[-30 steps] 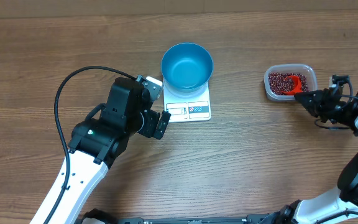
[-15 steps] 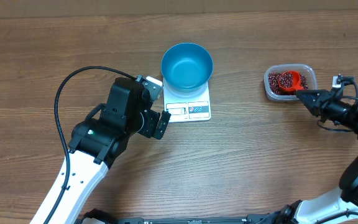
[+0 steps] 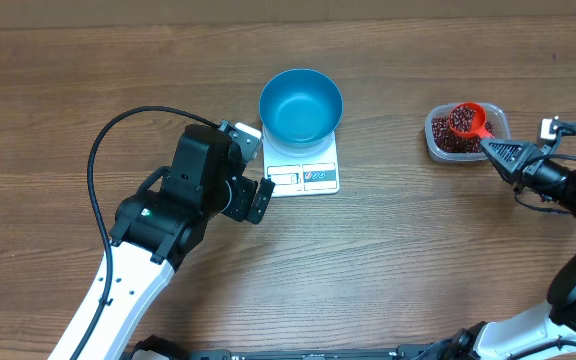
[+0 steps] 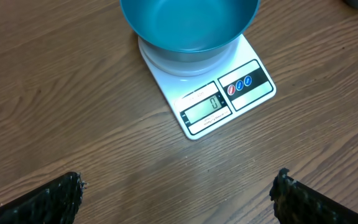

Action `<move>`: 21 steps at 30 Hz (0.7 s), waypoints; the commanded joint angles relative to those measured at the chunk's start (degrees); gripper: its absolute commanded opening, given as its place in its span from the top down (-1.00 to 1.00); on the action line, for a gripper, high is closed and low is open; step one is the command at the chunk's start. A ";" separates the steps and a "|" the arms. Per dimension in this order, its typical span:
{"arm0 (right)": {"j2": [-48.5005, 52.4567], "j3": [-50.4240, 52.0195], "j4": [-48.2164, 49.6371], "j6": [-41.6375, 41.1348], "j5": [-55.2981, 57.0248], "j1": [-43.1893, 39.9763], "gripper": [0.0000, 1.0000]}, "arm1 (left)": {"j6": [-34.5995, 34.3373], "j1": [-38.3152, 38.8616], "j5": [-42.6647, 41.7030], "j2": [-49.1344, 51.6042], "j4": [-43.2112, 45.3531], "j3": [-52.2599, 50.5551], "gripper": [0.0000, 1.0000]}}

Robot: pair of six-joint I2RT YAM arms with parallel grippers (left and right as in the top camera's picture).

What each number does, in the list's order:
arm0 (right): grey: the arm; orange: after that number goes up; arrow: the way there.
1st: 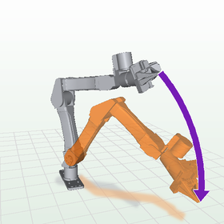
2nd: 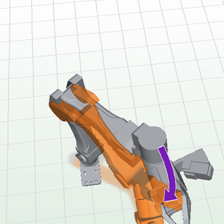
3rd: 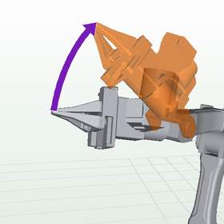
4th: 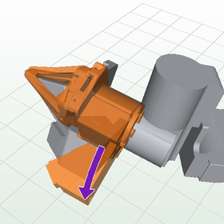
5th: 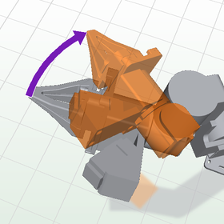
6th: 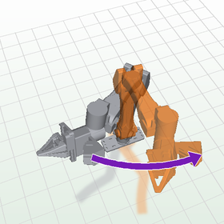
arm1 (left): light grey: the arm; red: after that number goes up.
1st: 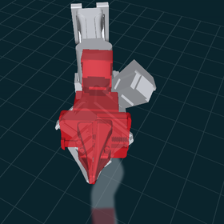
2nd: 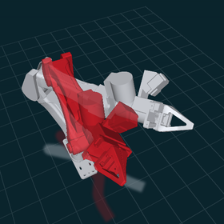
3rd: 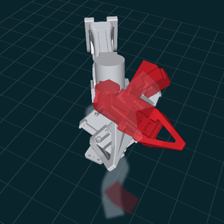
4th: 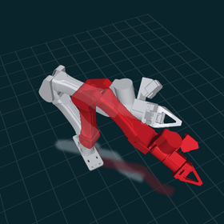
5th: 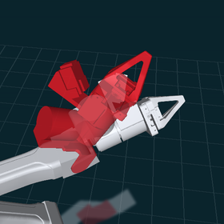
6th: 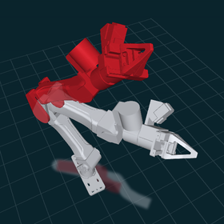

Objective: Scoop item into bowl and weigh 150g on scale
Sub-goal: 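Carry the filled scoop with the right gripper over the teal bowl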

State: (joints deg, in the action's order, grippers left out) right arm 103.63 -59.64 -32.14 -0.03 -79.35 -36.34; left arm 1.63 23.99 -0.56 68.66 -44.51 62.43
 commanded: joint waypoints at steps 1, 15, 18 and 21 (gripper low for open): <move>0.11 0.33 0.09 0.26 -6.97 0.07 0.93 | -0.52 0.15 0.83 0.33 0.17 -0.39 -0.99; 0.11 0.33 2.10 0.24 -7.37 9.53 0.92 | -0.52 0.15 0.83 0.33 0.17 -0.39 -0.99; 0.11 0.33 2.73 0.02 -7.37 11.80 0.92 | -0.52 0.15 0.83 0.33 0.17 -0.39 -0.99; 0.11 0.33 3.67 -0.61 -7.34 13.73 0.92 | -0.52 0.15 0.83 0.33 0.17 -0.39 -0.99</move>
State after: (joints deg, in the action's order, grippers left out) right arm 103.63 -59.64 -29.28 -0.21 -84.99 -24.03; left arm 1.61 23.99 -0.56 68.66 -44.51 62.43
